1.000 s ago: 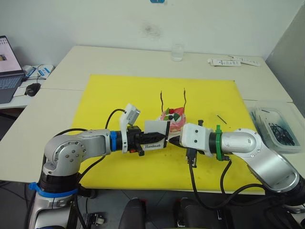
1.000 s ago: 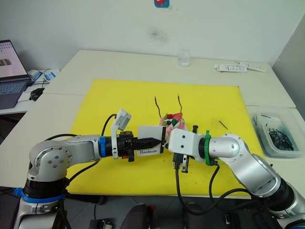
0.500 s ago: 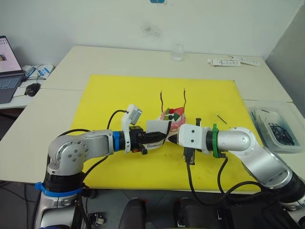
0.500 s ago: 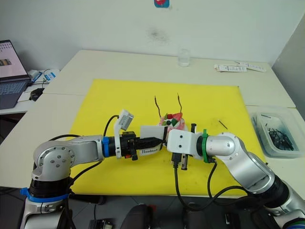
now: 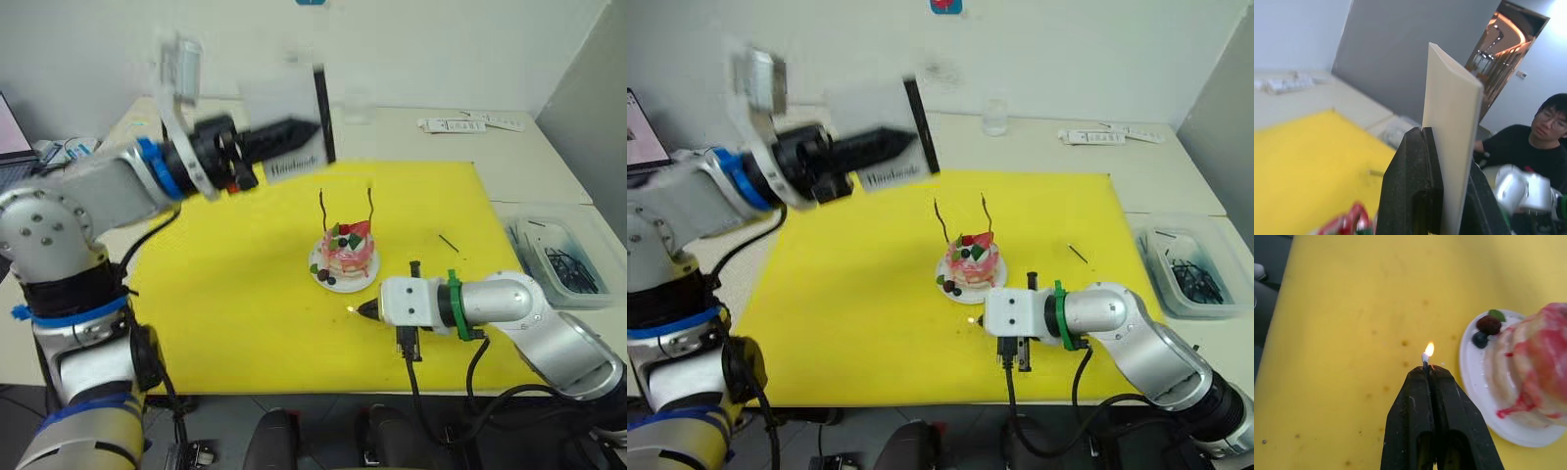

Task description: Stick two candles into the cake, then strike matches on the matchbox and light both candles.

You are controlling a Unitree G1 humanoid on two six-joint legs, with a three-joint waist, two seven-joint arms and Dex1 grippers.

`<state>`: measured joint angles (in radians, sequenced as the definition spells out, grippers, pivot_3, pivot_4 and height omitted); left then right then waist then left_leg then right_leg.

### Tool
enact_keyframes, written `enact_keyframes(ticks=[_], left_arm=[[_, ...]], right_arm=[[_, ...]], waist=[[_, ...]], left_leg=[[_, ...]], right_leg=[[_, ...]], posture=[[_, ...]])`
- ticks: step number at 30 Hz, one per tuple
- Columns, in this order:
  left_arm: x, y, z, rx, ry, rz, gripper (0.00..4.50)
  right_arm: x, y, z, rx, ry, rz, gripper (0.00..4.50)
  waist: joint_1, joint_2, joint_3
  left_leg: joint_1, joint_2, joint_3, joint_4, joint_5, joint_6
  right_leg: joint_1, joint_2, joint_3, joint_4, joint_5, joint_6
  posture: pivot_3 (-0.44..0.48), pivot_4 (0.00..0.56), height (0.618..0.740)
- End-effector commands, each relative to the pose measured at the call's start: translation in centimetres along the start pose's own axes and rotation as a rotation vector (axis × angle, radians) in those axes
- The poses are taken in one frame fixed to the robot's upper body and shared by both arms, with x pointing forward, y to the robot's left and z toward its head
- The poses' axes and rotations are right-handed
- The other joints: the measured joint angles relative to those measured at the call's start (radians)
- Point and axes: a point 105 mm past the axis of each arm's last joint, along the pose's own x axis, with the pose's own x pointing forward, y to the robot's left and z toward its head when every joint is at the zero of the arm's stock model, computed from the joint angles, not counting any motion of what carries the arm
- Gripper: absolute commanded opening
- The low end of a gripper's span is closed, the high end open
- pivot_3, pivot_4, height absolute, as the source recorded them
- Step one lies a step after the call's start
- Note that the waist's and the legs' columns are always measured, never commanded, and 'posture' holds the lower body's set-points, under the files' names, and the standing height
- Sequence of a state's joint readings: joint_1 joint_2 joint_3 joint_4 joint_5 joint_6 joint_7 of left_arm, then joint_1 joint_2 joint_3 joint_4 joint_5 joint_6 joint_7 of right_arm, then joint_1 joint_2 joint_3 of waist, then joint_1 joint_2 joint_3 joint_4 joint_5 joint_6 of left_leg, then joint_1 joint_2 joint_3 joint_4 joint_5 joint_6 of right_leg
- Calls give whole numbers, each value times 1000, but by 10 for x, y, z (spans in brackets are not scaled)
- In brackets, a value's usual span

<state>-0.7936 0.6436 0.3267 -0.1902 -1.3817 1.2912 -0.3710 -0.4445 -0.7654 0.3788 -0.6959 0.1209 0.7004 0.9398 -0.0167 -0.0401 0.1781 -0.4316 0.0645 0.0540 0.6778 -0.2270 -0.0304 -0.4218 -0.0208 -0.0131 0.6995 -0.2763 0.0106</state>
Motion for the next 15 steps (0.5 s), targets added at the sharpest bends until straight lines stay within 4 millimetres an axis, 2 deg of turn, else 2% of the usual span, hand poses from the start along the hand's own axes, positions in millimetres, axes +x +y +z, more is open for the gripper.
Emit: enact_keyframes(ticks=[1, 3, 5, 10, 12, 15], left_arm=[[-14, -7, -19, 14, 72, -6, 0], [-27, -1, -39, -49, 114, 22, 0], [-35, 2, -49, -89, 127, 36, 0], [-74, 22, -106, -256, 245, 178, 0], [-81, 28, -122, -284, 274, 218, 0], [-80, 28, -136, -299, 289, 213, 0]], right_arm=[[-12, -16, 18, 21, -56, -101, 20], [-15, -24, 24, 28, -75, -146, 20], [-16, -28, 28, 33, -87, -165, 20], [-16, -53, 50, 1, -145, -276, 20], [-13, -63, 58, -16, -161, -319, 20], [-9, -75, 64, -43, -169, -376, 20]], waist=[[0, 0, 0], [-3, 0, 0], [-4, 0, 0], [-7, 0, 1], [-7, 0, 1], [8, 0, 1]], left_leg=[[0, 0, -1, 0, 1, -1], [0, 0, -1, 0, 1, -2], [1, 0, 0, 0, 1, -2], [1, 0, 0, 0, 1, -2], [1, 0, 0, 0, 1, -2], [1, 0, 0, 0, 1, -2]], right_leg=[[0, 0, -1, 0, 0, 0], [0, 0, 0, 0, 0, -1], [0, -1, 0, 0, 0, -1], [0, -2, 0, 1, 1, -3], [0, -2, 0, 1, 1, -4], [-1, -3, -1, 0, 0, -6]], posture=[[0, 150, 684], [0, 150, 684], [0, 150, 684], [0, 150, 684], [0, 150, 684], [0, 150, 684]])
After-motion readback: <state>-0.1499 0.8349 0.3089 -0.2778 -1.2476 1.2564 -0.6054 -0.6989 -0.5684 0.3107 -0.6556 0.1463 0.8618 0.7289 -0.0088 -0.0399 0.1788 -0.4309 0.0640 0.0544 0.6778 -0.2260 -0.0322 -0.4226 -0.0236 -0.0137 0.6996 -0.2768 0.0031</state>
